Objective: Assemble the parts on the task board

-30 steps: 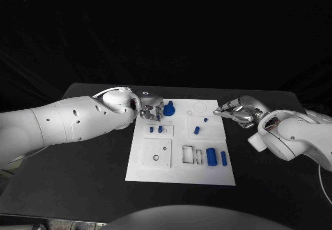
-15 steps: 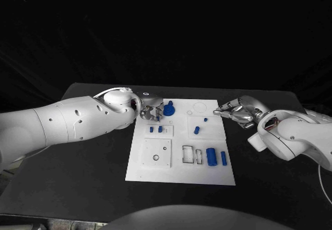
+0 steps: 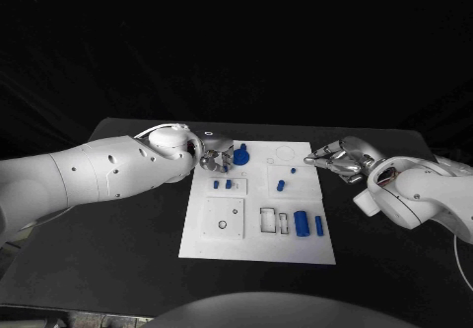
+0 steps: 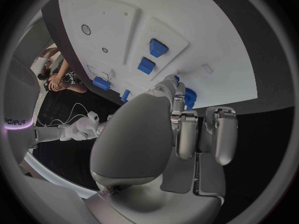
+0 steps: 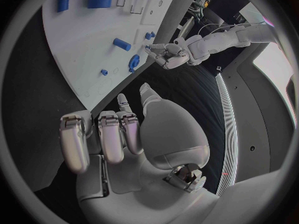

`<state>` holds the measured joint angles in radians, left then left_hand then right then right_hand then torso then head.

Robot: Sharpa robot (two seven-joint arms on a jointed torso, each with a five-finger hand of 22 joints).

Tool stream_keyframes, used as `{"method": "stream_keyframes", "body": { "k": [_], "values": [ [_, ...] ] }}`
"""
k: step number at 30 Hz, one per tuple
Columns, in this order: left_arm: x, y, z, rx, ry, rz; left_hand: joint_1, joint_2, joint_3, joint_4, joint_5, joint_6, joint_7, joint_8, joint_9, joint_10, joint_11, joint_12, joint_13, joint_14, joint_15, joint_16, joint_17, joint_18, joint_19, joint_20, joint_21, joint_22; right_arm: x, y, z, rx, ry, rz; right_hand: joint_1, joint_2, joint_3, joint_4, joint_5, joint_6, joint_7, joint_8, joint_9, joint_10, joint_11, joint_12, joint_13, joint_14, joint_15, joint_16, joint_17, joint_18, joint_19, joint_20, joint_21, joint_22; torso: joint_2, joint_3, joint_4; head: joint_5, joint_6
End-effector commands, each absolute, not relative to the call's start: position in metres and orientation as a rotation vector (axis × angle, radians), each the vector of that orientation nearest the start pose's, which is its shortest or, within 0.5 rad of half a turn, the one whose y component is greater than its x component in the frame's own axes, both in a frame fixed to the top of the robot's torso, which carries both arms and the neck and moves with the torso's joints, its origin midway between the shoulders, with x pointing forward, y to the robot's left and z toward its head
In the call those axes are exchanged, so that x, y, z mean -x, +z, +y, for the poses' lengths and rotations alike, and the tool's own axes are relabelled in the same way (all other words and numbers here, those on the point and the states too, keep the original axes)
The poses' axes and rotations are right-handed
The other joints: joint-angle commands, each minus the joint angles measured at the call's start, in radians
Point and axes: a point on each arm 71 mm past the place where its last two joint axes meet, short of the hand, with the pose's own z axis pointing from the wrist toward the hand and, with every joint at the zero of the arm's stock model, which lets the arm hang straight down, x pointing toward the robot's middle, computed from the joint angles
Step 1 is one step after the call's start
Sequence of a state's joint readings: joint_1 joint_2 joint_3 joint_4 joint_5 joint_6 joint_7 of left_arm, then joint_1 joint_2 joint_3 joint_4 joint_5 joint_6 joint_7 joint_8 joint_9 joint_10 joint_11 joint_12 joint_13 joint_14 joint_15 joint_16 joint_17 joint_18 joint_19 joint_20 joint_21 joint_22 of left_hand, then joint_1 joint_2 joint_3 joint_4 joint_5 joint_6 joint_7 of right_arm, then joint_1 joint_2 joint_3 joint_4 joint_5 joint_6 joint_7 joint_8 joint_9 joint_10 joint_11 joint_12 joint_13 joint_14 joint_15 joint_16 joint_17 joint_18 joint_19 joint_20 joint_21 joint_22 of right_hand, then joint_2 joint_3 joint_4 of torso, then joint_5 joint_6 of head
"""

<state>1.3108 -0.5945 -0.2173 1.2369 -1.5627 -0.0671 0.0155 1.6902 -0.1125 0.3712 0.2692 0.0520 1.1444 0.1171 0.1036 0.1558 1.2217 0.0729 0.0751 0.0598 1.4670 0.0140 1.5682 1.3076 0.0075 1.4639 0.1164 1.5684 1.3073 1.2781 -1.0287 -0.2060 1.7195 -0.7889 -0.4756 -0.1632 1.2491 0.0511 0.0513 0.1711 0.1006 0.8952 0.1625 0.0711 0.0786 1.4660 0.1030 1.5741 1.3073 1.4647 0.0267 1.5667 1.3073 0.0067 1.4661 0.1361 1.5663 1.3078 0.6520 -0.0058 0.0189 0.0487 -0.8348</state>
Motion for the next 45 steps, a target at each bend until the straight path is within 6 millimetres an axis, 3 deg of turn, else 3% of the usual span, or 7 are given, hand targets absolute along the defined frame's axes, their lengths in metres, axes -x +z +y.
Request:
{"method": "stream_keyframes", "body": {
  "k": [1,25,31,38,45],
  "values": [
    [-0.5203,-0.2238,0.1487,-0.586,-0.542,1.919,0.002,0.011,0.000,0.004,0.003,-0.001,0.007,-0.004,0.001,0.006,-0.001,-0.003,0.001,0.104,0.005,0.003,0.263,-0.008,0.107,0.005,0.002,0.263,-0.4395,-0.2034,-0.2512,-0.584,0.781,1.837,0.001,0.008,-0.002,0.005,0.002,0.005,0.000,0.000,0.001,0.105,-0.006,-0.003,0.264,0.106,0.000,0.004,0.263,-0.007,0.105,0.002,0.004,0.263,0.000,0.0001,0.0007,0.000,0.000],
    [-0.5193,-0.2249,0.1482,-0.587,-0.536,1.930,0.004,0.008,0.002,0.007,0.003,-0.012,0.009,-0.012,-0.002,-0.006,0.001,-0.012,0.001,0.104,0.008,0.003,0.263,-0.008,0.107,0.007,0.002,0.263,-0.4395,-0.2035,-0.2503,-0.582,0.783,1.839,0.002,0.008,-0.002,0.005,0.002,0.006,0.000,0.001,0.001,0.105,-0.006,-0.003,0.264,0.106,0.000,0.004,0.263,-0.007,0.105,0.002,0.004,0.263,0.000,-0.0004,0.0002,-0.001,0.000],
    [-0.5196,-0.2270,0.1504,-0.580,-0.504,1.961,-0.007,-0.016,-0.002,0.018,0.003,-0.060,0.012,-0.036,-0.017,-0.084,0.013,-0.017,-0.001,0.104,0.019,0.003,0.263,-0.008,0.107,0.014,0.002,0.263,-0.4393,-0.2034,-0.2503,-0.583,0.783,1.839,0.002,0.008,-0.002,0.005,0.002,0.006,0.000,0.001,0.001,0.105,-0.006,-0.003,0.264,0.106,0.000,0.004,0.263,-0.007,0.105,0.002,0.004,0.263,0.001,-0.0001,0.0005,-0.002,-0.001],
    [-0.5202,-0.2279,0.1523,-0.570,-0.480,1.975,-0.030,-0.052,-0.019,0.020,0.003,-0.137,-0.006,-0.042,-0.039,-0.154,0.024,-0.015,0.000,0.104,0.026,0.003,0.263,-0.008,0.107,0.021,0.002,0.263,-0.4393,-0.2035,-0.2504,-0.582,0.782,1.841,0.002,0.008,-0.002,0.005,0.002,0.006,0.000,0.001,0.001,0.105,-0.006,-0.003,0.264,0.106,0.000,0.004,0.263,-0.007,0.105,0.002,0.004,0.263,0.000,-0.0002,0.0006,-0.002,0.000],
    [-0.5207,-0.2258,0.1525,-0.560,-0.491,1.944,-0.036,-0.059,-0.029,0.018,0.003,-0.168,-0.019,-0.039,-0.049,-0.178,0.036,-0.013,0.001,0.104,0.035,0.003,0.263,-0.008,0.107,0.027,0.002,0.263,-0.4395,-0.2038,-0.2505,-0.581,0.781,1.844,0.002,0.008,-0.002,0.005,0.002,0.007,0.000,0.001,0.001,0.105,-0.006,-0.003,0.264,0.106,0.000,0.004,0.263,-0.007,0.105,0.002,0.004,0.263,0.000,-0.0001,0.0001,-0.001,0.001]
  ]
}}
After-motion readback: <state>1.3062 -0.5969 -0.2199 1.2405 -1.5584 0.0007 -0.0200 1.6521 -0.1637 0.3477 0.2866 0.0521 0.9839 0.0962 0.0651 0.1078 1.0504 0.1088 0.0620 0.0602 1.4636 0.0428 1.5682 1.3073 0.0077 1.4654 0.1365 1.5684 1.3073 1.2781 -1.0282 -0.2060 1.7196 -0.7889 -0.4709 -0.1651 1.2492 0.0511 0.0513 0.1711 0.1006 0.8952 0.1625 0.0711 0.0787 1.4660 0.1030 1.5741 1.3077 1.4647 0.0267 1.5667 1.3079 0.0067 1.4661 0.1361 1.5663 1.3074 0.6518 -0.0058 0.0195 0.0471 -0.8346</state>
